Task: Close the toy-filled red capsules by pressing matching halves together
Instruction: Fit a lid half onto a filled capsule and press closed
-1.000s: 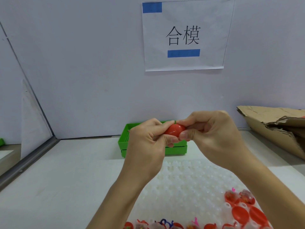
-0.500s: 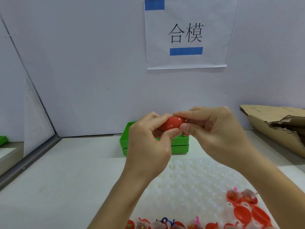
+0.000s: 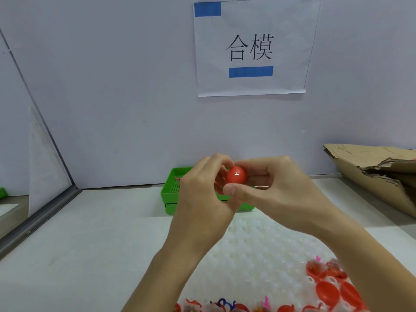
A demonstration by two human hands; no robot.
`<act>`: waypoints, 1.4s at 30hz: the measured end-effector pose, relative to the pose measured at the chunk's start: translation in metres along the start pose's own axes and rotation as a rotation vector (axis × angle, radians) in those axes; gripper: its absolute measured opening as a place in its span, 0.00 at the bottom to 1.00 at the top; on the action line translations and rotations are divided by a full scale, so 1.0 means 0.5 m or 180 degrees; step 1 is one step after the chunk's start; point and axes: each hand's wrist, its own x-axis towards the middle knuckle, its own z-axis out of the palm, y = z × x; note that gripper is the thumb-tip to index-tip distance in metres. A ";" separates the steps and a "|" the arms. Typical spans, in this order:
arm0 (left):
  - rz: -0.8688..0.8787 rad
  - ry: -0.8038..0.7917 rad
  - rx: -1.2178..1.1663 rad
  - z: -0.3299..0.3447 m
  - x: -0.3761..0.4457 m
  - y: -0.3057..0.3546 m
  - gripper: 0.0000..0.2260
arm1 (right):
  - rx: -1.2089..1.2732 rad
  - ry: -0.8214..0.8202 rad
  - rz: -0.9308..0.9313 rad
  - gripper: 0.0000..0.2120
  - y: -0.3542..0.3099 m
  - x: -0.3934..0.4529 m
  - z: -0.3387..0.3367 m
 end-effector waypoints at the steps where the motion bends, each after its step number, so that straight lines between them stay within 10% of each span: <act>1: 0.0072 0.0048 0.0063 0.002 -0.001 0.000 0.08 | -0.0009 0.0043 0.0021 0.06 0.002 0.001 0.004; 16: 0.0501 0.0071 -0.0172 -0.002 0.002 -0.008 0.11 | 0.1959 -0.0278 0.0438 0.17 0.010 0.004 0.005; 42: -0.1111 -0.0420 -0.2420 -0.005 0.004 0.010 0.21 | 0.2420 -0.0408 0.0349 0.20 0.015 0.010 0.013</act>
